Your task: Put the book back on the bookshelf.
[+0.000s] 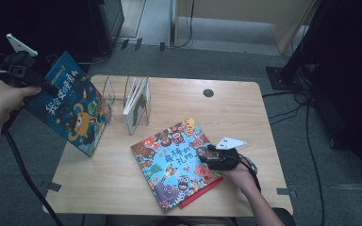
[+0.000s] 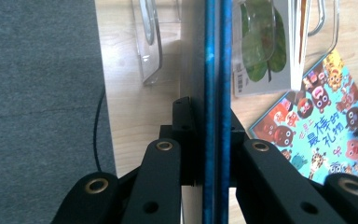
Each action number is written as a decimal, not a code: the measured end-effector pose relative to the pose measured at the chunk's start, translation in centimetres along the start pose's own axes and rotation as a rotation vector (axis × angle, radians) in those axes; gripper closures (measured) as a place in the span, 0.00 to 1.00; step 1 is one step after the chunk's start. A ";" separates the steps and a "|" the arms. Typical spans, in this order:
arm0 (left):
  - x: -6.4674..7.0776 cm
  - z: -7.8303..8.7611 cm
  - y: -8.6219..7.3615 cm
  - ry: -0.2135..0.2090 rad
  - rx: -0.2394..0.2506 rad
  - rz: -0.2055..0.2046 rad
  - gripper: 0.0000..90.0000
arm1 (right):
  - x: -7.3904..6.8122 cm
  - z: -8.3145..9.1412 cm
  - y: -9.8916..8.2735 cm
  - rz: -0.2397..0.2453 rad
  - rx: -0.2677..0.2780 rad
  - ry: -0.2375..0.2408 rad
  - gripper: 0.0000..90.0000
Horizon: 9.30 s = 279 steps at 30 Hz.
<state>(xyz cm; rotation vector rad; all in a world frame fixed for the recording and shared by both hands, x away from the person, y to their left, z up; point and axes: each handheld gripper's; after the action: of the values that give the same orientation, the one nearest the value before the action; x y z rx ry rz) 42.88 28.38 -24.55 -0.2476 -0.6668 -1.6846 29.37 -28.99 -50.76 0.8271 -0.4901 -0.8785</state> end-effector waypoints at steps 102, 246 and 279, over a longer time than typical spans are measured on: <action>-0.2 5.2 0.7 -0.040 0.173 -0.004 0.48 | 0.6 0.4 -0.2 -0.022 -0.013 0.027 0.46; 7.8 -29.5 -12.2 -0.291 0.017 -0.558 0.51 | 0.2 6.8 -4.7 -0.099 -0.036 -0.067 0.80; 3.9 -27.6 -11.4 -0.229 -0.019 -0.488 0.59 | 0.2 7.6 -5.4 -0.100 -0.104 -0.040 1.00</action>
<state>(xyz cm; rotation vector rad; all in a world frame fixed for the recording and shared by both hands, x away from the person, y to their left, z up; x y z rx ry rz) 36.56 10.89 -48.28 -0.3121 -0.9363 -2.1496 21.73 -34.35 -50.54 0.7451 -0.4379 -1.0058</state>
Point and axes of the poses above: each handheld gripper's, and its own axes: z roughly backward along the jaws, y roughly out of its top, x roughly to its right, and after that the axes turned 15 degrees about -y, right-handed
